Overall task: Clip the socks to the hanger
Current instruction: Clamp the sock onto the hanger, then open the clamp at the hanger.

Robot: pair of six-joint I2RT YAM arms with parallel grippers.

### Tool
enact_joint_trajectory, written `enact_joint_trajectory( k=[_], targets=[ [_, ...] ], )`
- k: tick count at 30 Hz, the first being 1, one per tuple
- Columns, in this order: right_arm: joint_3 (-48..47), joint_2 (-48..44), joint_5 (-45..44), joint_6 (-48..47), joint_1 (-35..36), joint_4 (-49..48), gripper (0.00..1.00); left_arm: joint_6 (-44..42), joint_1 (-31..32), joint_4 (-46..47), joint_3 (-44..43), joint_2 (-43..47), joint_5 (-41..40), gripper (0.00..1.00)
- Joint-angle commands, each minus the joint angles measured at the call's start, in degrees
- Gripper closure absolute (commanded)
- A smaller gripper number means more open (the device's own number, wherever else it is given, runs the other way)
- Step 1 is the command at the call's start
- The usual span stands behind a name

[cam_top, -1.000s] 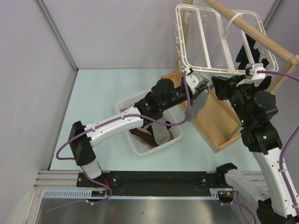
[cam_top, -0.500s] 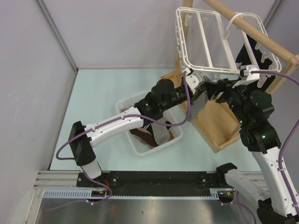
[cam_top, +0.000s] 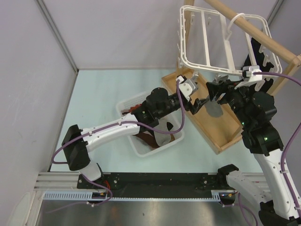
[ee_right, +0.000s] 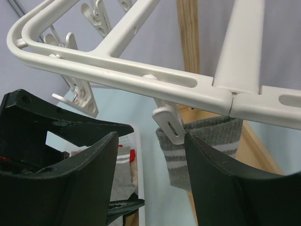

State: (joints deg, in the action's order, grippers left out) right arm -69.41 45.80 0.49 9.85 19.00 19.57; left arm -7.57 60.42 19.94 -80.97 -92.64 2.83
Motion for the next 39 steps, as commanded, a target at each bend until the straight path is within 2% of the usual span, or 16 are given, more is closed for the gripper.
enact_joint_trajectory(
  k=[1,8,19,22,26,39],
  targets=[
    [-0.29,-0.54,-1.8,0.26,0.07,-0.94,0.37,-1.12,-0.13,8.26,1.51,3.43,-2.56,0.14],
    [-0.29,-0.54,-2.43,0.17,0.16,-0.85,0.37,-1.3,-0.92,16.96,3.27,2.47,-10.37,0.14],
    [-0.29,-0.54,-2.69,0.17,-0.02,-0.33,0.38,-5.69,-1.1,24.17,4.33,0.97,-15.31,0.21],
    [-0.29,-0.62,-2.6,0.35,-0.02,-0.33,0.37,-6.75,-1.01,24.7,4.24,0.8,-15.05,0.26],
    [-0.29,-0.8,-2.51,0.61,0.07,-0.41,0.37,-7.72,-0.83,24.79,4.42,0.79,-14.08,0.4],
    [-0.29,-2.12,-1.11,0.61,-0.02,-0.5,0.38,-8.6,-0.13,24.18,6.0,1.85,-12.06,0.73]
  ],
)
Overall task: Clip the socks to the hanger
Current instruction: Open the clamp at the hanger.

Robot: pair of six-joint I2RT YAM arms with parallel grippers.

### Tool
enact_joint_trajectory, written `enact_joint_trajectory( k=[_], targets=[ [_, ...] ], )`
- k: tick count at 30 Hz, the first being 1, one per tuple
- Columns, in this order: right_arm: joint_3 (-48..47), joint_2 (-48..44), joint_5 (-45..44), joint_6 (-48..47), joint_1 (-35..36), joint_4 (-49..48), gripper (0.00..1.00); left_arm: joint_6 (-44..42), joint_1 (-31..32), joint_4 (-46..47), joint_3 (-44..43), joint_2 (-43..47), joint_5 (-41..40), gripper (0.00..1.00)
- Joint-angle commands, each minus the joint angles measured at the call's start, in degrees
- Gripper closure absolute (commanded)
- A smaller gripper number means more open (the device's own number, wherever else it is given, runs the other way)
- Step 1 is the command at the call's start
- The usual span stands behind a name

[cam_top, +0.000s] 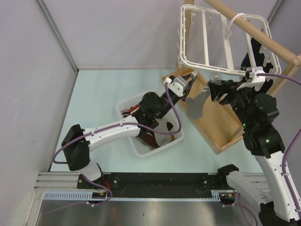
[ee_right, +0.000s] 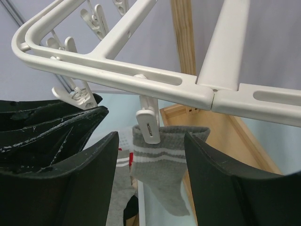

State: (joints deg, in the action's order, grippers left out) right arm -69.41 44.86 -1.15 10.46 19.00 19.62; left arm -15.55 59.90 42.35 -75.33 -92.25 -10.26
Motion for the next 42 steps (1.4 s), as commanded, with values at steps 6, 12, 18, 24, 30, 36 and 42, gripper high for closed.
enact_joint_trajectory(
  k=[6,12,18,24,30,36,42],
  targets=[
    [-0.29,-3.28,4.13,-0.53,0.07,-1.33,0.38,0.17,0.48,1.86,0.45,2.34,1.21,0.85],
    [-0.29,-4.26,12.3,-1.58,-0.02,-4.14,0.38,1.49,0.83,-0.86,-0.43,3.39,3.4,0.94],
    [-0.38,-2.41,20.03,-1.06,0.07,-6.87,0.37,4.21,0.83,-8.42,-2.54,4.18,7.62,0.96],
    [-0.38,0.57,19.08,-0.09,0.24,-8.54,0.38,5.35,1.1,-11.32,-3.77,4.18,9.73,0.97],
    [-0.38,3.12,17.68,1.4,0.16,-10.03,0.38,5.88,1.1,-12.81,-5.26,3.57,11.4,0.98],
    [-0.29,4.44,14.95,2.46,0.16,-10.83,0.38,6.15,1.19,-12.9,-5.27,3.48,12.02,0.98],
    [-0.38,5.32,15.12,3.6,0.24,-12.85,0.43,6.76,1.19,-13.52,-5.53,3.21,12.55,0.98]
  ],
)
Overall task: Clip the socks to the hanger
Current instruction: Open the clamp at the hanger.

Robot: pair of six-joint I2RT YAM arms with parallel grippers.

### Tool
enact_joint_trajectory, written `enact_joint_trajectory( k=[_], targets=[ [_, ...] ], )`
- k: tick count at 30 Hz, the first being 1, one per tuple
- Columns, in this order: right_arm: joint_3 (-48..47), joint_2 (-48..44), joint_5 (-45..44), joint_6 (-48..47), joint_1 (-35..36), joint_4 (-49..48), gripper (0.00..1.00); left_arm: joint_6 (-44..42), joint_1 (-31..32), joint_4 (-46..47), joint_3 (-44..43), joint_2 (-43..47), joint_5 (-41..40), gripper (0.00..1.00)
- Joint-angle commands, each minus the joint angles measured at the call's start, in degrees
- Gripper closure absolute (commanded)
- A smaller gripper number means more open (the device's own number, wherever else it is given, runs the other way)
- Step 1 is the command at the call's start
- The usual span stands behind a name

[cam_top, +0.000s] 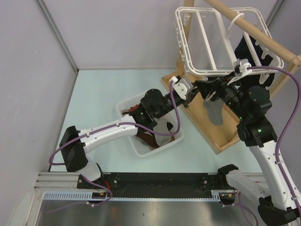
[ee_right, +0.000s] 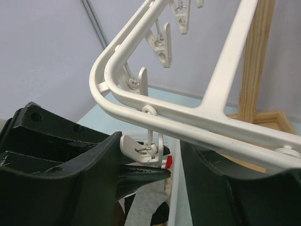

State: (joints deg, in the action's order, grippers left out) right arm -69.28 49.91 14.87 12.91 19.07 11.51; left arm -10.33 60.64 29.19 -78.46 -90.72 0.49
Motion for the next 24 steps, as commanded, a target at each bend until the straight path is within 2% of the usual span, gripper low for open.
enact_joint_trajectory(
  k=[1,6,7,10,11,13,16,17,20,24],
  targets=[
    [-0.51,0.54,-0.81,1.24,0.26,-4.83,0.46,1.63,0.53,-0.45,-2.49,1.68,1.97,0.98],
    [-0.51,0.8,-0.81,1.16,0.44,-4.21,0.57,1.71,0.53,-1.24,-3.02,1.6,2.32,0.97],
    [-0.42,0.72,-0.9,1.16,0.62,-4.13,0.64,1.71,0.53,-1.41,-3.02,1.68,2.32,0.96],
    [-0.51,0.28,-1.25,1.07,0.62,-3.95,0.76,1.8,0.53,-1.33,-2.49,1.95,2.06,0.84],
    [-0.42,0.19,-1.6,1.07,0.62,-3.78,0.78,1.8,0.53,-1.24,-2.23,2.03,1.71,0.78],
    [-0.42,0.01,-1.86,1.16,0.71,-3.43,0.8,1.71,0.53,-1.07,-1.61,2.56,1.36,0.72],
    [-0.42,0.01,-2.39,1.24,0.88,-2.72,0.82,1.54,0.53,-0.45,-0.3,3.61,0.21,0.58],
    [-0.42,0.01,-2.65,1.24,0.88,-2.63,0.82,1.45,0.53,-0.28,0.58,3.97,-0.05,0.48],
    [-0.42,-0.08,-3.01,1.16,1.14,-2.28,0.82,1.45,0.53,-0.27,3.38,6.42,-0.32,0.32],
    [-0.42,-0.08,-3.45,0.89,1.58,-2.1,0.82,2.77,0.53,-2.11,8.92,10.73,-5.92,0.21]
  ],
)
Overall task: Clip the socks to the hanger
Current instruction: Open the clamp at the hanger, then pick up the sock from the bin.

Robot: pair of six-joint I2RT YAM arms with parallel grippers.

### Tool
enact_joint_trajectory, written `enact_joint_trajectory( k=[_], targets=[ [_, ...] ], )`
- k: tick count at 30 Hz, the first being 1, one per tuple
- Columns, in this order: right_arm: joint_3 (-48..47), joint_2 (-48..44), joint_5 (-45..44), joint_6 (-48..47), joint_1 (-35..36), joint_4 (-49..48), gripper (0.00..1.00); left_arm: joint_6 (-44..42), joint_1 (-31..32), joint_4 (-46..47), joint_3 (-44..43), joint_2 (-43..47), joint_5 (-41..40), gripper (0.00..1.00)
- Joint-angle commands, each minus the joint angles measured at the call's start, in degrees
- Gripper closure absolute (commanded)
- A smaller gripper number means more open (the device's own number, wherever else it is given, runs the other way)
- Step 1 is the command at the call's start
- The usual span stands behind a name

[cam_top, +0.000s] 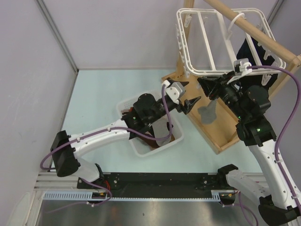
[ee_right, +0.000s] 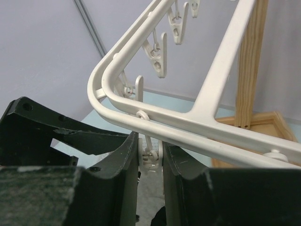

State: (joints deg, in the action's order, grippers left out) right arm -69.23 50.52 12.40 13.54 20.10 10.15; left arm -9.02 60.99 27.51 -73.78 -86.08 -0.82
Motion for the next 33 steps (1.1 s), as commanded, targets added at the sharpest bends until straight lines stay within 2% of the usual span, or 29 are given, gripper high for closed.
enact_joint_trajectory(
  k=[1,4,10,13,14,16,19,25,33],
  targets=[
    [-0.47,-0.78,-1.07,0.26,0.47,-0.66,0.82,1.81,0.18,-1.31,5.47,8.19,-6.46,0.18],
    [-0.47,-0.86,-1.15,0.08,0.64,-0.22,0.82,4.52,-0.08,-4.82,11.27,10.84,-16.38,0.12],
    [-0.47,-0.78,-1.68,-0.18,0.73,0.66,0.82,18.49,-3.32,-22.56,15.24,13.49,-31.67,0.07],
    [-0.47,-0.95,-2.21,-0.44,0.65,1.36,0.82,28.68,-8.14,-38.51,12.53,11.03,-33.45,0.09],
    [-0.47,-0.95,-2.3,-0.44,0.64,1.45,0.82,32.97,-9.56,-40.84,10.6,10.15,-32.94,0.1],
    [-0.47,-1.04,-2.3,-0.62,0.64,1.54,0.82,35.37,-12.82,-45.32,9.18,6.99,-32.66,0.14],
    [-0.47,-1.22,-2.47,-0.8,0.65,1.71,0.82,36.61,-14.84,-48.41,6.73,2.0,-33.37,0.18],
    [-0.47,-1.04,-2.65,-0.88,0.73,2.42,0.82,39.51,-18.45,-59.38,-6.96,-12.06,-31.44,0.23],
    [-0.47,-1.13,-2.74,-1.68,0.65,3.12,0.82,40.3,-20.91,-62.22,-15.42,-24.82,-30.56,0.37]
  ],
)
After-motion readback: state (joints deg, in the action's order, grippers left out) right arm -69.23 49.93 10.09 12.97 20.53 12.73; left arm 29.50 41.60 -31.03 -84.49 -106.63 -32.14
